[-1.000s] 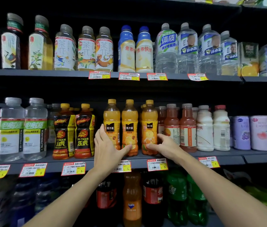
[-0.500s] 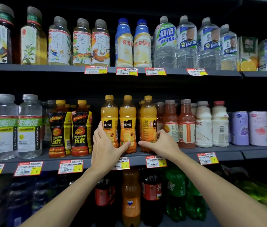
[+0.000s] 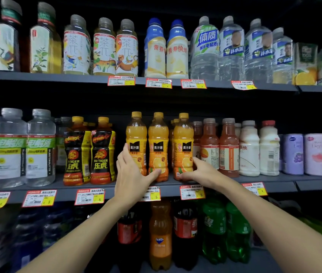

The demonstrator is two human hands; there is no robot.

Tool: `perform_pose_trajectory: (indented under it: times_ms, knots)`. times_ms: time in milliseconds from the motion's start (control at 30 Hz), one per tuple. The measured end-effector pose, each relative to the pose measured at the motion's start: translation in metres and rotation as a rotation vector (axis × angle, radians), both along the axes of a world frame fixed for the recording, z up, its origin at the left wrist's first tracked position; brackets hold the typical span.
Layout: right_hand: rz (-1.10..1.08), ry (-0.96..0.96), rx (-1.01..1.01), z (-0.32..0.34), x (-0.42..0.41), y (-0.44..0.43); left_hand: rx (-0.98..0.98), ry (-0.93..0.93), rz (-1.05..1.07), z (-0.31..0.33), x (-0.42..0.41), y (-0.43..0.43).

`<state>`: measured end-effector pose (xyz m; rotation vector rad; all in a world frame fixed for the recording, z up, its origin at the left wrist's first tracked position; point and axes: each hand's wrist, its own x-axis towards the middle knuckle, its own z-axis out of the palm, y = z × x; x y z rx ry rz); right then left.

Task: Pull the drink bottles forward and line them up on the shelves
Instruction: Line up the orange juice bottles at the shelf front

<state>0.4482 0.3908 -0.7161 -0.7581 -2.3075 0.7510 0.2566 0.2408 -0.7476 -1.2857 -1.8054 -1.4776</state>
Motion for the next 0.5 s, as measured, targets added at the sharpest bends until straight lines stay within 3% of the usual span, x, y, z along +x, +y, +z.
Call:
perform_pose_trajectory:
  times_ms: [500]
  knots:
    - [0.068,-0.034,0.0,0.0,0.008,0.014,-0.118,-0.046,-0.064,0.005,-0.003,-0.009]
